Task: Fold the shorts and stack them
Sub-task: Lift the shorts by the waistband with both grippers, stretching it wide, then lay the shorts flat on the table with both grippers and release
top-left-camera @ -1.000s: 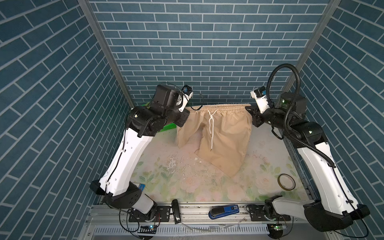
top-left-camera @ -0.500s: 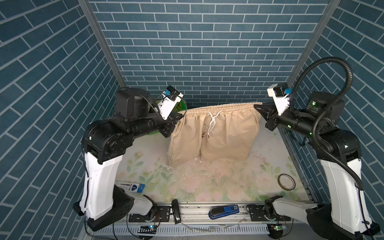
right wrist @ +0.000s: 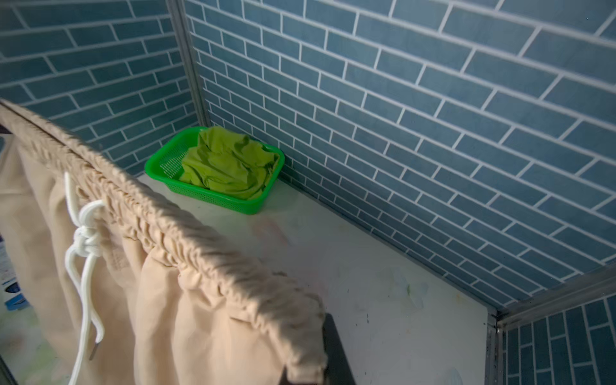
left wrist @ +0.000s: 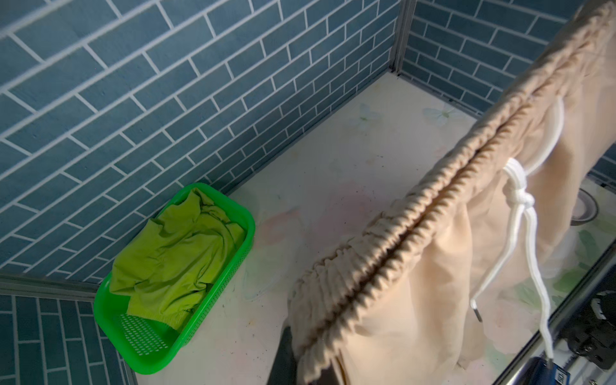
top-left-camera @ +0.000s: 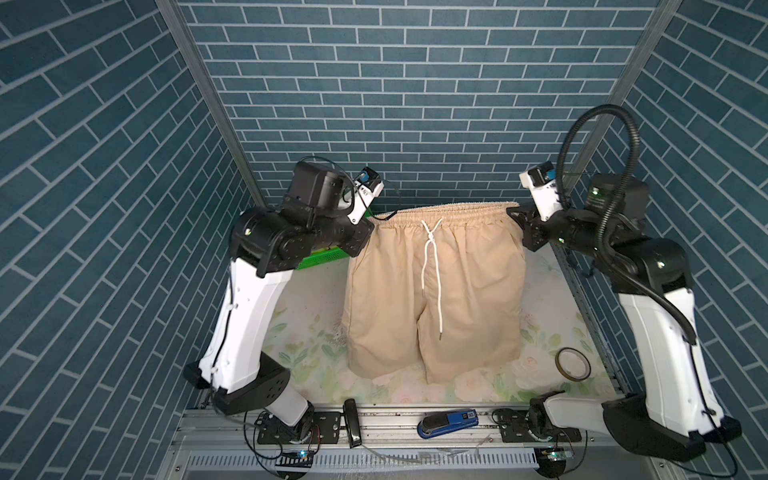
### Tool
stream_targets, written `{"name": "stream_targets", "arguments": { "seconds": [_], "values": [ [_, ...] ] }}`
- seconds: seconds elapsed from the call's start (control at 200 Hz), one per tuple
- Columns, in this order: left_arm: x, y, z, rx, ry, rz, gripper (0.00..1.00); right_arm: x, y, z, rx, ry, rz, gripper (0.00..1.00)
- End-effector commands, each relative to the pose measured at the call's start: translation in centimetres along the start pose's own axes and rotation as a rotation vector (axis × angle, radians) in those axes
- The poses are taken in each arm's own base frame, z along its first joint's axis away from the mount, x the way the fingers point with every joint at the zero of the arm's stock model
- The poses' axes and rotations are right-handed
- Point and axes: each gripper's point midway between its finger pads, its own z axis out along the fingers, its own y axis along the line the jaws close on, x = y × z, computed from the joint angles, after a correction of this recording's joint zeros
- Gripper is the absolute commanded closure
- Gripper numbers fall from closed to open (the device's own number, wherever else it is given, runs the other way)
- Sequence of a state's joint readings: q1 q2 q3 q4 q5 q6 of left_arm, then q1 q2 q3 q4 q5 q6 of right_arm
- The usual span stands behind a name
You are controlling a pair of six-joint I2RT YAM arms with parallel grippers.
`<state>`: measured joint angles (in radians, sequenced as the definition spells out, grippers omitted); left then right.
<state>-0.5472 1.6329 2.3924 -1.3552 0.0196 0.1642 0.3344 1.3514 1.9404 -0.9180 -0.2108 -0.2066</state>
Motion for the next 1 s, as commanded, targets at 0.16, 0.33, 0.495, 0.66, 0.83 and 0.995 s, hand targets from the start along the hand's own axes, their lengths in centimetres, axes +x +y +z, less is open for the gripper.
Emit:
{"name": "stream_targets", "arguments": {
  "seconds": [0.16, 0.33, 0.495, 0.66, 0.83, 0.995],
  "values": [
    [1.7, 7.9, 14.0, -0.237, 0.184, -0.078, 1.0, 5.9, -10.7, 12.4, 0.182, 0.108, 0.125, 1.0],
    [3.1, 9.0, 22.7, -0.237, 0.241, -0.079, 1.0, 10.6, -14.9, 20.5, 0.212, 0.151, 0.179, 1.0],
    [3.9, 10.2, 28.3, -0.239, 0.217, -0.127, 1.0, 12.9, -16.7, 26.8, 0.167, 0.146, 0.244, 1.0],
    [4.9, 12.4, 30.7, -0.261, 0.209, -0.168, 0.49, 14.5, -17.2, 32.2, 0.098, 0.141, 0.324, 1.0],
    [3.4, 11.9, 27.8, -0.216, 0.187, -0.199, 0.0, 12.1, -16.5, 32.9, 0.017, 0.081, 0.41, 0.4],
    [2.7, 9.5, 22.3, -0.137, 0.18, -0.278, 0.0, 10.1, -15.7, 28.1, 0.045, 0.135, 0.469, 0.28]
  ]
}}
